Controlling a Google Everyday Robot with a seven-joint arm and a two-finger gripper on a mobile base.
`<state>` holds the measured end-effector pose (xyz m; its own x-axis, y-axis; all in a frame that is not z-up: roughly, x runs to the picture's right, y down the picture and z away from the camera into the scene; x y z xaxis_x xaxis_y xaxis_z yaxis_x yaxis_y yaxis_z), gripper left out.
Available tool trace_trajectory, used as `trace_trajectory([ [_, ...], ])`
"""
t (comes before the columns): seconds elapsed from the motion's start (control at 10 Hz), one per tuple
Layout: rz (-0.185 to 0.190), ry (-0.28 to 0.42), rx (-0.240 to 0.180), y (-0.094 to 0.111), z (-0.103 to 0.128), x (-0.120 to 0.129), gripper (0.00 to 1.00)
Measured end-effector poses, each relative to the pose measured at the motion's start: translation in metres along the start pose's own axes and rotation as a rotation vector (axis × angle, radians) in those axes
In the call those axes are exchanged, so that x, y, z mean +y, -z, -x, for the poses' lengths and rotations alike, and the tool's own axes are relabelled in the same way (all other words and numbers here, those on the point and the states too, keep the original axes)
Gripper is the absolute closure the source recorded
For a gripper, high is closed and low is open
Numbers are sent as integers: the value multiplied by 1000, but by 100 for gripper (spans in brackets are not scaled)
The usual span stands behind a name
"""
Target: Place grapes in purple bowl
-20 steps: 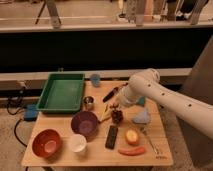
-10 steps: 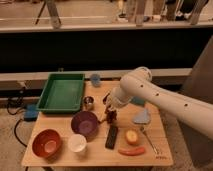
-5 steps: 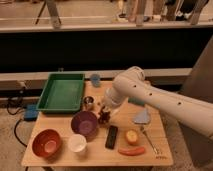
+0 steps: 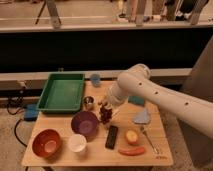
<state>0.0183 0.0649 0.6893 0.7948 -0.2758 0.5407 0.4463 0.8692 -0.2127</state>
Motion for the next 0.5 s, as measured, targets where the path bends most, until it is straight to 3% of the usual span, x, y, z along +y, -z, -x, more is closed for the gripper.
trace_trajectory([
  [0.3,-80,14,-5,66,-5,-17,98],
  [0.5,-119,25,3,97,-4,-24,98],
])
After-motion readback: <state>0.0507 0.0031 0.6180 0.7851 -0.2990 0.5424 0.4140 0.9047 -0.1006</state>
